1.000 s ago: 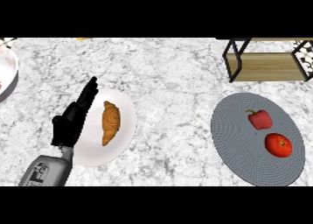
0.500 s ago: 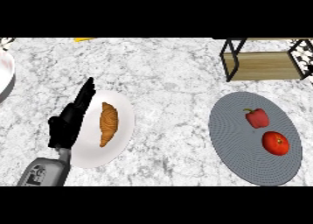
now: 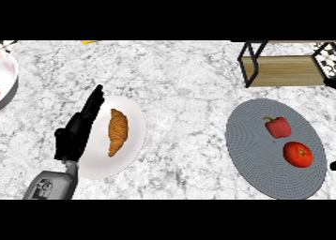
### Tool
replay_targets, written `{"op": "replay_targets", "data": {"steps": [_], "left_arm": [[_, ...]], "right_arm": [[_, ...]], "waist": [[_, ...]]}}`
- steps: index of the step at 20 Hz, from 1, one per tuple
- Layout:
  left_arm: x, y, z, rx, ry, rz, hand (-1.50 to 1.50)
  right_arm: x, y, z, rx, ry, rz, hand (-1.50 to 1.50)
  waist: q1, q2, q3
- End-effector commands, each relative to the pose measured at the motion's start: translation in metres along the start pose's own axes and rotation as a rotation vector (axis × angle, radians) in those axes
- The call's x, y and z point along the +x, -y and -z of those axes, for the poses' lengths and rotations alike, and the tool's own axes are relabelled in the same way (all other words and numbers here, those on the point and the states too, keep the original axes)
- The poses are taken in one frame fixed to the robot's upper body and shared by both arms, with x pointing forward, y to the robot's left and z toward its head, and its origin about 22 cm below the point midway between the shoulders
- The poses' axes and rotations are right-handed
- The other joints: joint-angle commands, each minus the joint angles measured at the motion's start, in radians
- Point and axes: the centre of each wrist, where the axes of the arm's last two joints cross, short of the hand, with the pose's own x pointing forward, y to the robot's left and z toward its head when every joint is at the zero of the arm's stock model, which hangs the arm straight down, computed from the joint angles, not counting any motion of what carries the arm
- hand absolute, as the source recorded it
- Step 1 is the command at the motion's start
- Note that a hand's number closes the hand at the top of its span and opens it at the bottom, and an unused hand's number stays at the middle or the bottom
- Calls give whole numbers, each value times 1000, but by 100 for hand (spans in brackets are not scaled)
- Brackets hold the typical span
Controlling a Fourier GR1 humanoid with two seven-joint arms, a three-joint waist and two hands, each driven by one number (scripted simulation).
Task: Pick the bell pepper from the placemat and place it in the tiered shelf
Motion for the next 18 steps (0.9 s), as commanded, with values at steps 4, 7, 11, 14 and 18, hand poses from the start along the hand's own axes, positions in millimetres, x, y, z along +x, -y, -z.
{"op": "replay_targets", "data": {"steps": [4,7,11,14,18], "left_arm": [[1,9,17,14,-2,-5,0],[4,3,7,-6,-6,15,0],[17,0,11,-2,-18,-13,0],[-5,5,2,11,-3,5,0],[7,11,3,0,-13,3,0]], "right_arm": [[4,-6,-6,-50,-18,0,-150],[20,-27,-8,-38,-43,-12,-150],[28,-39,3,-18,-32,-7,-150],[26,-26,15,-26,-42,9,-150],[5,-45,24,-17,-71,-23,-150]], "waist": [[2,2,0],[3,1,0],[5,1,0],[7,2,0],[8,2,1]]}}
